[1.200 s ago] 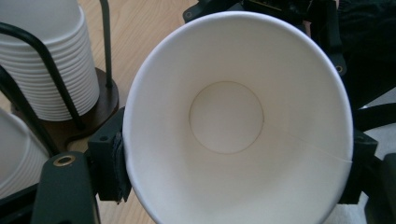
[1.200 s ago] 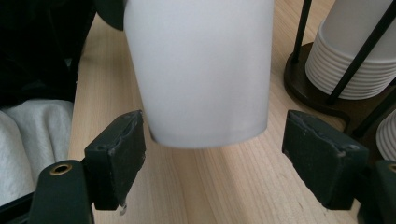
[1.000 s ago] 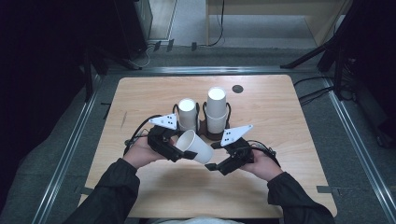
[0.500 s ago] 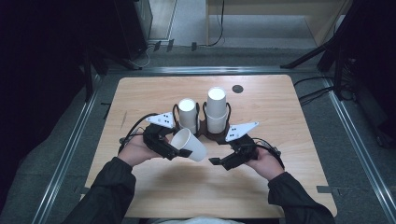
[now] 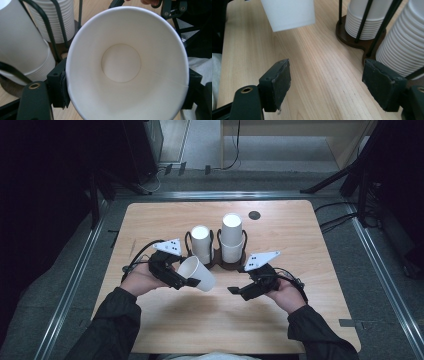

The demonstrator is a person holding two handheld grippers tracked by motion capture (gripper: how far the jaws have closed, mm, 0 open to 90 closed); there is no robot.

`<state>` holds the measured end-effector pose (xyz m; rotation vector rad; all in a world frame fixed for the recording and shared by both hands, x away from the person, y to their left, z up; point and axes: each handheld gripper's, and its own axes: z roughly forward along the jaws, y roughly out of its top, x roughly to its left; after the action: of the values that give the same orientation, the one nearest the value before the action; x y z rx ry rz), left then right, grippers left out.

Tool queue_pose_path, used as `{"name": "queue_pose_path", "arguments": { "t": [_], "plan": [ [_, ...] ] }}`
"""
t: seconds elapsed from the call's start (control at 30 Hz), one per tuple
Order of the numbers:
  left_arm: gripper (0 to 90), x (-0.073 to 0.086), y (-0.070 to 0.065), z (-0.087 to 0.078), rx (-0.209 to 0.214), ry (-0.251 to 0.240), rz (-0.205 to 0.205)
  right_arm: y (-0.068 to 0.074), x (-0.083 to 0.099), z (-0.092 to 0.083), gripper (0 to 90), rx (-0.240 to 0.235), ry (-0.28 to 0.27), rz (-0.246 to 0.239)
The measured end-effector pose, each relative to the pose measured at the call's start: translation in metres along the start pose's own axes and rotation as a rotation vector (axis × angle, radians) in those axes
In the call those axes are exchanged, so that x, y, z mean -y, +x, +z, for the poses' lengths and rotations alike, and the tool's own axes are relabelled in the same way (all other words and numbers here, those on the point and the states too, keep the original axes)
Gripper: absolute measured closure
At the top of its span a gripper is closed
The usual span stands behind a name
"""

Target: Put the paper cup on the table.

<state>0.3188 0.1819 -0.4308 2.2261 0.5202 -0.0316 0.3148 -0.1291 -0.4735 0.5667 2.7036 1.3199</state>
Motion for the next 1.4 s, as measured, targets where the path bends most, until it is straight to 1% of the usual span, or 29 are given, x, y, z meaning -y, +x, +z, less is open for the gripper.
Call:
{"name": "queue_pose_path", "arguments": {
  "t": [0.1, 0.17, 0.27, 0.4, 0.43, 0.47, 0.53, 0.67, 0.73, 0.8, 0.93, 0.97, 1.0, 1.07, 1.13, 1.27, 1.4],
  "plan": [
    [20.6, 0.003, 0.003, -0.003, -0.013, 0.004, -0.009, -0.002, 0.001, -0.002, 23.0, 0.007, -0.003, 0.010],
    [20.6, 0.004, 0.005, -0.005, -0.024, 0.011, -0.018, -0.004, 0.002, -0.004, 23.0, 0.009, -0.016, 0.013],
    [20.6, 0.006, 0.007, -0.008, -0.026, 0.015, -0.022, -0.006, 0.003, -0.007, 23.0, 0.024, -0.026, 0.017],
    [20.6, 0.008, 0.010, -0.011, -0.041, 0.028, -0.028, -0.010, 0.006, -0.010, 23.0, 0.040, -0.016, 0.023],
    [20.6, 0.008, 0.010, -0.012, -0.042, 0.029, -0.031, -0.010, 0.007, -0.011, 23.0, 0.047, -0.013, 0.033],
    [20.6, 0.009, 0.011, -0.012, -0.043, 0.035, -0.033, -0.011, 0.008, -0.011, 23.0, 0.049, -0.017, 0.030],
    [20.6, 0.011, 0.012, -0.014, -0.058, 0.038, -0.031, -0.011, 0.010, -0.012, 23.0, 0.051, -0.018, 0.041],
    [20.6, 0.014, 0.017, -0.017, -0.070, 0.054, -0.042, -0.011, 0.011, -0.013, 23.0, 0.062, -0.009, 0.049],
    [20.6, 0.017, 0.020, -0.019, -0.083, 0.059, -0.046, -0.011, 0.011, -0.014, 23.0, 0.063, -0.012, 0.052],
    [20.6, 0.019, 0.022, -0.021, -0.087, 0.054, -0.055, -0.011, 0.012, -0.015, 22.9, 0.070, -0.015, 0.050],
    [20.6, 0.023, 0.026, -0.026, -0.106, 0.059, -0.064, -0.014, 0.013, -0.017, 22.9, 0.075, -0.015, 0.060],
    [20.6, 0.025, 0.028, -0.027, -0.108, 0.060, -0.072, -0.015, 0.014, -0.017, 22.9, 0.079, -0.016, 0.058],
    [20.6, 0.026, 0.030, -0.029, -0.116, 0.066, -0.067, -0.016, 0.014, -0.017, 22.9, 0.085, -0.010, 0.061],
    [20.6, 0.029, 0.033, -0.033, -0.117, 0.067, -0.074, -0.019, 0.016, -0.017, 22.9, 0.090, -0.004, 0.061],
    [20.6, 0.033, 0.036, -0.037, -0.129, 0.064, -0.083, -0.022, 0.018, -0.018, 22.9, 0.101, 0.006, 0.068],
    [20.6, 0.039, 0.042, -0.045, -0.156, 0.069, -0.099, -0.024, 0.019, -0.019, 22.9, 0.102, -0.003, 0.081],
    [20.6, 0.044, 0.047, -0.050, -0.183, 0.083, -0.111, -0.025, 0.019, -0.020, 22.8, 0.103, -0.004, 0.076]
  ]
}}
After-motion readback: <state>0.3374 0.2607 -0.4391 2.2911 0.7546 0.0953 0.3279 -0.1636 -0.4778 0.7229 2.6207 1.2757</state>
